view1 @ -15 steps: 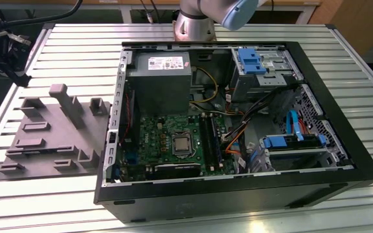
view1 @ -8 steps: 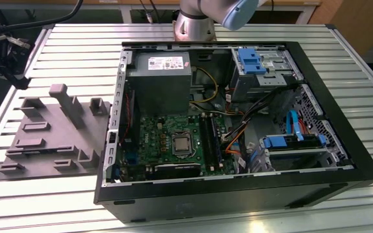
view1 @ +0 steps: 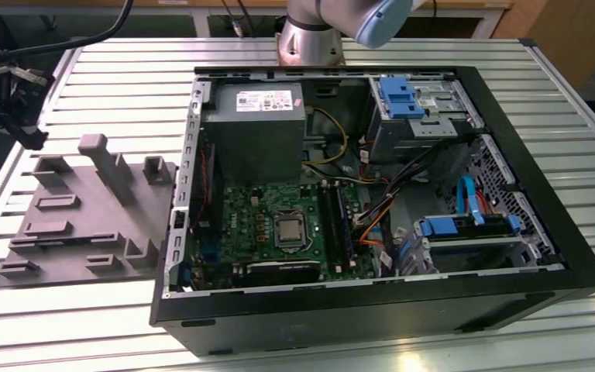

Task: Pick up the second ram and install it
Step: 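Reach for the second ram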

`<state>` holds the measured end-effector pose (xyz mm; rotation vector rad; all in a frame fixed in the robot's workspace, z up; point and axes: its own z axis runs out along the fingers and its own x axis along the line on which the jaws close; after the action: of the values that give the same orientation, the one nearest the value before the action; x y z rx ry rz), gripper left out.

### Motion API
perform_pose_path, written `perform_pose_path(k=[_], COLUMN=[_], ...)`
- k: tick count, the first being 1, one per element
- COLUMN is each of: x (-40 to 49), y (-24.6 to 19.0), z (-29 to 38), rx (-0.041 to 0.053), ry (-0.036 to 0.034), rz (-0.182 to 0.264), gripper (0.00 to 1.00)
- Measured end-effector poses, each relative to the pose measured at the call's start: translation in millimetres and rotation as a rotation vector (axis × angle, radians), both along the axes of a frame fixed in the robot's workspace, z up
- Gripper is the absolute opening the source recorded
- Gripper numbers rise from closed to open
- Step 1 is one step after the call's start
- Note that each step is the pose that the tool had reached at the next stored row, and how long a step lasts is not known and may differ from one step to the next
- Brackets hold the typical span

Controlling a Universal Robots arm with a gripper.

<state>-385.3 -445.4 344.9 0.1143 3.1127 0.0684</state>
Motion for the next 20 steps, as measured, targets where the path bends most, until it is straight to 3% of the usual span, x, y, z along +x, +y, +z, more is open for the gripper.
perform_pose_path(k=[9, 20], x=[-0.3, -1.3], y=[-9.4, -16.0], z=[-3.7, -9.2], rx=[0.0000, 0.0000], ry=[0.0000, 0.0000], rz=[0.001, 0.001], gripper=[0.11, 0.11])
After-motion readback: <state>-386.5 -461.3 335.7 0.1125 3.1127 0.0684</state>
